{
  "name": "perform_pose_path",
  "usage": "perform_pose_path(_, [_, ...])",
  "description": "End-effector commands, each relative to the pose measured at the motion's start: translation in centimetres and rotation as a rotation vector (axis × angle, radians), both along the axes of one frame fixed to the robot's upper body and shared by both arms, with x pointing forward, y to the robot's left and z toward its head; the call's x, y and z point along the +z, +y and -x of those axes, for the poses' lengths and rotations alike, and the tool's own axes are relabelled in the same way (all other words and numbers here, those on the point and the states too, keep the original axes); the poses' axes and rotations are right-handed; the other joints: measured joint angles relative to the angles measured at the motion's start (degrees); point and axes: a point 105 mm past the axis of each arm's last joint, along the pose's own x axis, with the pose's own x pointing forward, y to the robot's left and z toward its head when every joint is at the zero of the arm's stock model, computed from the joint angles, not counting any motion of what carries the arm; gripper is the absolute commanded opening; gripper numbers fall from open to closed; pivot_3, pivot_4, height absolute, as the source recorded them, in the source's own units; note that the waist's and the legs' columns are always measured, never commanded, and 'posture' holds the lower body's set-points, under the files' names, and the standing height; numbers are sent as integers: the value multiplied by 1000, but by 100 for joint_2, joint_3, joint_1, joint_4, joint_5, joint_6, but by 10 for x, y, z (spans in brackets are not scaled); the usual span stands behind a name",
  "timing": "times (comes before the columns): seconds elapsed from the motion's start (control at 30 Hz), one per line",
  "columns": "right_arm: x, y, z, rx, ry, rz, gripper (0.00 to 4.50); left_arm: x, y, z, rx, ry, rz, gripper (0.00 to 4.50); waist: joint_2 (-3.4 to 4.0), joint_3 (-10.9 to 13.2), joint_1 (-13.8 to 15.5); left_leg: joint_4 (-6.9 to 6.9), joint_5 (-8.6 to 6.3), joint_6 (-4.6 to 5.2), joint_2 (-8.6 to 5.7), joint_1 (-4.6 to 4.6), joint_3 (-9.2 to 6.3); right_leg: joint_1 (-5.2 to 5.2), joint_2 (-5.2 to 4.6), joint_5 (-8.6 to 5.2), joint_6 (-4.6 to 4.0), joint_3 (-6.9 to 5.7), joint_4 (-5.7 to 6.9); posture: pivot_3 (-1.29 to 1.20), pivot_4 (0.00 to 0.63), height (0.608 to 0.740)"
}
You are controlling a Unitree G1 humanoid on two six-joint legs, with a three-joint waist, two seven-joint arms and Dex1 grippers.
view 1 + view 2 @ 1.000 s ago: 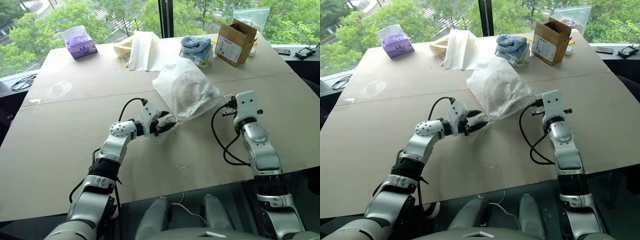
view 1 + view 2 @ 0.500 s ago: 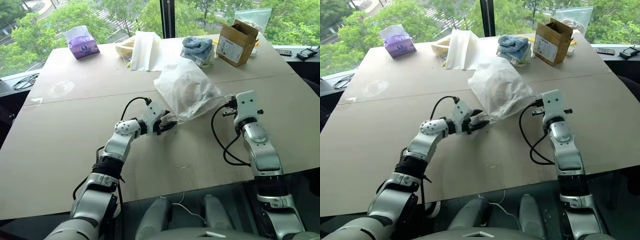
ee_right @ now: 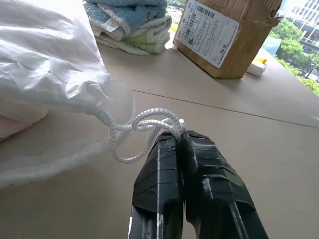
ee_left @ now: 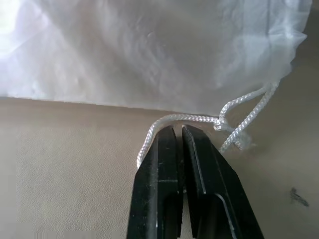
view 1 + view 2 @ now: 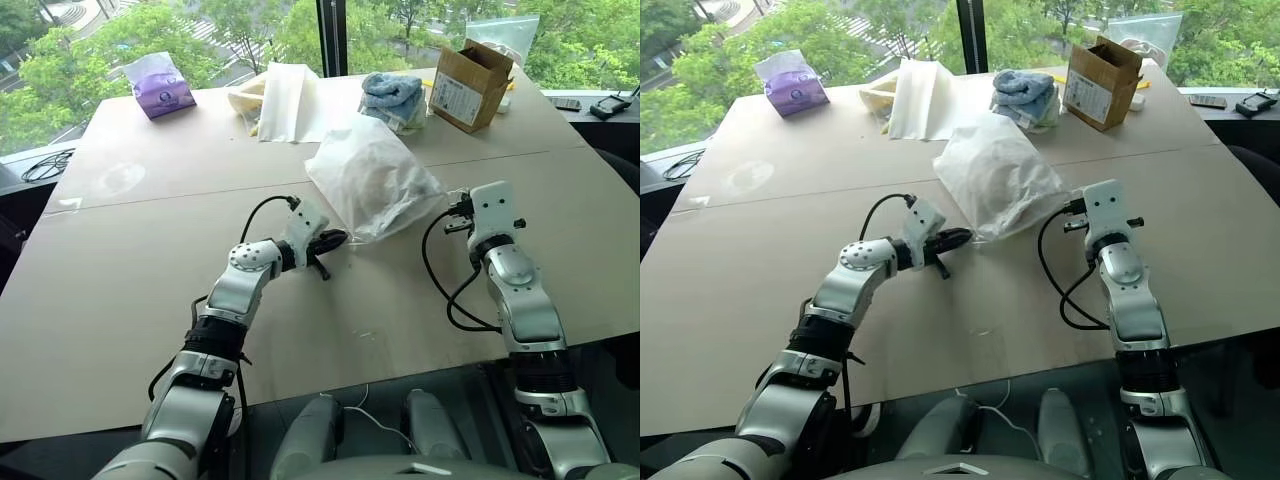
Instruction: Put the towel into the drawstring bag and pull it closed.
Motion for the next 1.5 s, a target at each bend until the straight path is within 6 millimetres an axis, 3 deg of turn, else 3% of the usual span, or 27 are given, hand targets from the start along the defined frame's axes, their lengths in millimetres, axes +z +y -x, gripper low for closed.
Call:
perform_pose_path(0.03, [19,4,-1,16,-66,10,0,14,27,-7,129,-74,34,60,0,0,6,0,0,0,0,0,0,0,0,0,0,1,0,0,150,740])
perform_pose_path(0.23, [19,5,-2,23,-66,11,0,51,60,-27,329,-267,94,60,-2,1,45,0,0,0,-1,-3,-1,-1,-2,0,0,-2,-3,0,150,740])
perform_pose_path(0.33, [18,0,-4,-6,-63,15,0,77,99,-41,526,-414,64,60,-7,4,51,1,0,0,-3,-3,-1,0,-4,0,0,-3,-2,0,150,740])
perform_pose_path(0.5, [21,-19,-5,-99,-73,-3,0,94,132,-46,707,-539,-4,60,-7,4,27,-3,0,-1,-3,-4,-1,-3,-5,0,0,-2,-4,0,150,740])
perform_pose_path(0.77, [22,-57,-1,-298,-79,-72,0,94,175,-40,944,-590,-101,60,-7,4,22,-2,0,0,-5,-6,-4,-4,-5,0,0,-5,-2,0,150,740])
perform_pose_path(1.1, [16,-117,17,-655,-104,-303,0,100,248,-7,1371,-614,-91,60,-7,4,22,-2,0,0,-4,-6,-4,-5,-6,0,0,-3,0,0,150,740])
perform_pose_path(1.33, [5,-148,40,-885,-128,-465,0,96,274,7,1555,-580,-57,60,-7,4,16,-2,0,0,-4,-6,-4,-5,-6,0,0,-3,1,0,150,740])
perform_pose_path(1.5, [-1,-160,51,-987,-132,-547,0,91,288,17,1666,-546,-38,60,-9,3,15,-2,0,0,-5,-8,-4,-5,-6,0,0,-3,1,0,150,740])
